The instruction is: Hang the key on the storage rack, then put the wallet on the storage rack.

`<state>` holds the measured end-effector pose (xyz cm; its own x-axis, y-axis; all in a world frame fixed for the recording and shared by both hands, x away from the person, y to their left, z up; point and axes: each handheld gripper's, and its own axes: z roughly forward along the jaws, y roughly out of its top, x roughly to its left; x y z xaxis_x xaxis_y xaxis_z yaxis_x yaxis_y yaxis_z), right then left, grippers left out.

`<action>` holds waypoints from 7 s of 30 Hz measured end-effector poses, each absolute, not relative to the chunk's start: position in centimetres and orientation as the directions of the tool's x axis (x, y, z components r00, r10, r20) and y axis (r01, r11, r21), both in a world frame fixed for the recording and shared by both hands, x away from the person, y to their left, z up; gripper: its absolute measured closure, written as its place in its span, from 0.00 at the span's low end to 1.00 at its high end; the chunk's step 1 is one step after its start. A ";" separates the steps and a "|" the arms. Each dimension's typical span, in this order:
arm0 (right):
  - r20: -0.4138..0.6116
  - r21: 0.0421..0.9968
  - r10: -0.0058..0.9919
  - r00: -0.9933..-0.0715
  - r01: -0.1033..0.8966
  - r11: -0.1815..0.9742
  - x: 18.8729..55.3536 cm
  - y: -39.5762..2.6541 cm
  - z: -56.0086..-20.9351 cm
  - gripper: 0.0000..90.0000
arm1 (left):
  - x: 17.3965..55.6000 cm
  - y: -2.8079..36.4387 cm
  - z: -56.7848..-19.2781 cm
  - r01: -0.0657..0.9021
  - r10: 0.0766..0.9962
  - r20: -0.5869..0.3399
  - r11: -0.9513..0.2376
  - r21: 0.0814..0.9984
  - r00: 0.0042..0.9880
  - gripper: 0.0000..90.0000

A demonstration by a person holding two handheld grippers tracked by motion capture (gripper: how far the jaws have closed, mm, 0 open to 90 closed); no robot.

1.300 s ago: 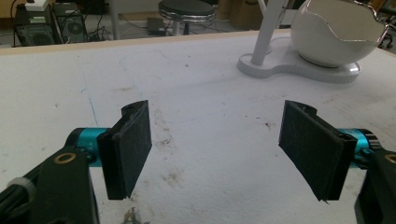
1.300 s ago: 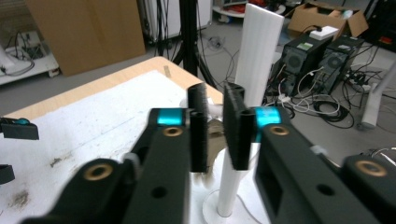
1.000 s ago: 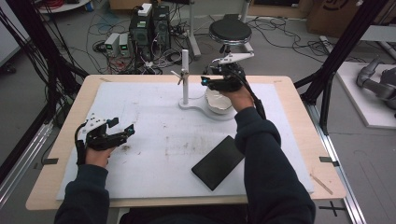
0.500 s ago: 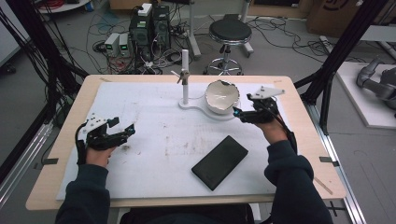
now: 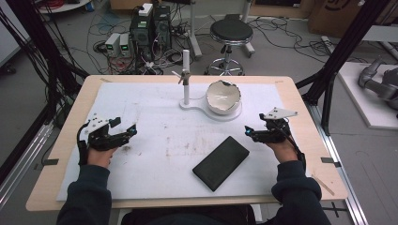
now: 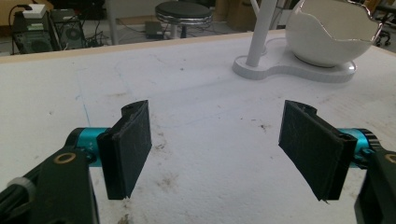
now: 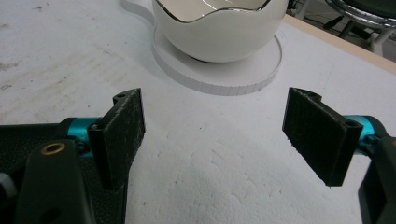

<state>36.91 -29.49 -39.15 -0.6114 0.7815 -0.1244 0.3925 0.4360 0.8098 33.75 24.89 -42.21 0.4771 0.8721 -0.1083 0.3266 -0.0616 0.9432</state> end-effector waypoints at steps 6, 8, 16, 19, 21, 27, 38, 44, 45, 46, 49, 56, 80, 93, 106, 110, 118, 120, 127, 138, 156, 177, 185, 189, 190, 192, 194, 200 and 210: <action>-0.114 0.811 0.792 -0.600 0.405 0.423 36.9 -29.8 -39.5 0.24 | 33.9 24.7 -42.4 0.332 0.868 -0.112 -0.064 0.941 0.485 0.28; -0.106 0.808 0.792 -0.602 0.412 0.421 36.8 -29.8 -39.7 0.24 | 33.9 24.7 -42.3 0.327 0.868 -0.113 -0.060 0.943 0.484 0.28; -0.092 0.814 0.789 -0.608 0.410 0.411 36.7 -29.9 -39.8 0.24 | 33.9 24.8 -42.2 0.325 0.871 -0.110 -0.060 0.944 0.479 0.28; -0.087 0.817 0.778 -0.622 0.403 0.413 36.5 -29.9 -39.9 0.24 | 33.9 24.7 -42.2 0.323 0.870 -0.104 -0.067 0.944 0.482 0.28; -0.084 0.815 0.766 -0.637 0.399 0.421 36.4 -29.8 -40.0 0.24 | 33.8 24.5 -42.1 0.322 0.870 -0.096 -0.075 0.944 0.485 0.28; -0.029 0.787 0.675 -0.737 0.400 0.471 36.3 -28.9 -40.8 0.24 | 33.6 24.3 -41.9 0.315 0.867 -0.088 -0.082 0.946 0.490 0.28; 0.028 0.720 0.542 -0.840 0.394 0.572 35.6 -26.6 -41.9 0.31 | 33.6 23.8 -42.0 0.312 0.857 -0.083 -0.093 0.946 0.509 0.28; 0.069 0.664 0.535 -0.842 0.439 0.606 36.0 -26.2 -43.4 0.31 | 33.7 23.6 -42.1 0.318 0.856 -0.083 -0.099 0.943 0.511 0.28; 0.098 0.668 0.533 -0.840 0.453 0.591 36.1 -26.5 -43.6 0.31 | 33.7 23.5 -42.1 0.316 0.855 -0.081 -0.100 0.944 0.513 0.28; 0.118 0.668 0.539 -0.834 0.468 0.578 36.2 -26.6 -43.8 0.31 | 33.7 23.5 -42.1 0.316 0.855 -0.081 -0.100 0.944 0.513 0.28; 0.218 0.656 0.548 -0.807 0.537 0.530 36.6 -27.0 -44.3 0.36 | 33.7 23.1 -42.0 0.317 0.849 -0.080 -0.107 0.942 0.523 0.28; 0.261 0.638 0.579 -0.772 0.588 0.497 36.9 -27.8 -43.9 0.62 | 33.6 22.5 -42.0 0.316 0.837 -0.080 -0.114 0.942 0.542 0.29; 0.061 0.881 0.589 -0.806 0.321 0.348 35.3 -27.3 -38.7 0.97 | 33.3 18.5 -41.6 0.316 0.720 -0.120 -0.143 0.938 0.684 0.36; -0.057 0.921 0.621 -0.781 0.200 0.335 34.6 -26.8 -34.7 0.98 | 33.4 18.5 -41.3 0.304 0.725 -0.122 -0.125 0.944 0.678 0.36; -0.125 0.933 0.555 -0.822 0.093 0.349 32.9 -25.0 -32.7 0.99 | 33.3 18.6 -41.2 0.293 0.725 -0.115 -0.124 0.948 0.679 0.36; -0.122 0.932 0.548 -0.827 0.095 0.351 32.9 -25.0 -32.8 0.99 | 33.3 18.7 -41.2 0.294 0.724 -0.121 -0.117 0.949 0.679 0.36; -0.084 0.932 0.543 -0.835 0.127 0.340 33.1 -27.7 -33.4 0.99 | 33.3 19.1 -41.1 0.293 0.732 -0.119 -0.114 0.949 0.671 0.36; -0.072 0.930 0.568 -0.820 0.151 0.335 33.3 -29.1 -33.8 0.99 | 33.3 19.2 -41.1 0.295 0.734 -0.120 -0.114 0.949 0.669 0.36; 0.141 0.859 0.746 -0.651 0.454 0.235 34.5 -35.8 -37.9 0.99 | 33.3 19.2 -41.2 0.294 0.735 -0.120 -0.113 0.949 0.667 0.36; 0.305 0.619 0.759 -0.575 0.726 0.302 34.3 -39.4 -42.7 1.00 | 33.4 19.4 -41.2 0.297 0.745 -0.122 -0.107 0.949 0.656 0.36; 0.131 0.715 0.609 -0.782 0.500 0.488 39.2 -36.5 -44.4 0.29 | 33.5 19.5 -41.3 0.301 0.749 -0.118 -0.113 0.947 0.652 0.36; 0.321 0.685 0.556 -0.767 0.593 0.423 34.7 -36.5 -45.1 0.29 | 33.6 19.9 -41.3 0.306 0.761 -0.122 -0.104 0.946 0.637 0.36; 0.314 0.680 0.557 -0.769 0.591 0.434 34.4 -35.6 -45.0 0.54 | 33.7 20.4 -41.3 0.309 0.779 -0.121 -0.098 0.946 0.615 0.36; 0.391 0.658 0.576 -0.718 0.655 0.370 34.8 -36.1 -45.1 0.71 | 33.8 20.9 -41.4 0.313 0.796 -0.118 -0.092 0.945 0.593 0.36; 0.391 0.658 0.576 -0.718 0.655 0.370 34.8 -36.1 -45.1 0.71 | 33.8 20.9 -41.4 0.313 0.796 -0.118 -0.092 0.945 0.593 0.36; 0.396 0.663 0.588 -0.706 0.663 0.349 34.7 -36.3 -44.9 0.80 | 33.8 21.2 -41.4 0.315 0.799 -0.120 -0.091 0.945 0.590 0.36; 0.385 0.684 0.588 -0.711 0.648 0.336 34.5 -36.3 -44.6 0.87 | 33.8 21.5 -41.5 0.317 0.804 -0.123 -0.085 0.945 0.582 0.36; 0.295 0.758 0.612 -0.734 0.569 0.318 34.0 -36.2 -42.7 0.90 | 33.8 22.2 -41.4 0.317 0.815 -0.131 -0.068 0.946 0.565 0.36; -0.032 0.826 0.680 -0.732 0.364 0.431 32.5 -35.1 -38.4 0.89 | 33.7 22.6 -41.4 0.317 0.819 -0.134 -0.061 0.947 0.559 0.36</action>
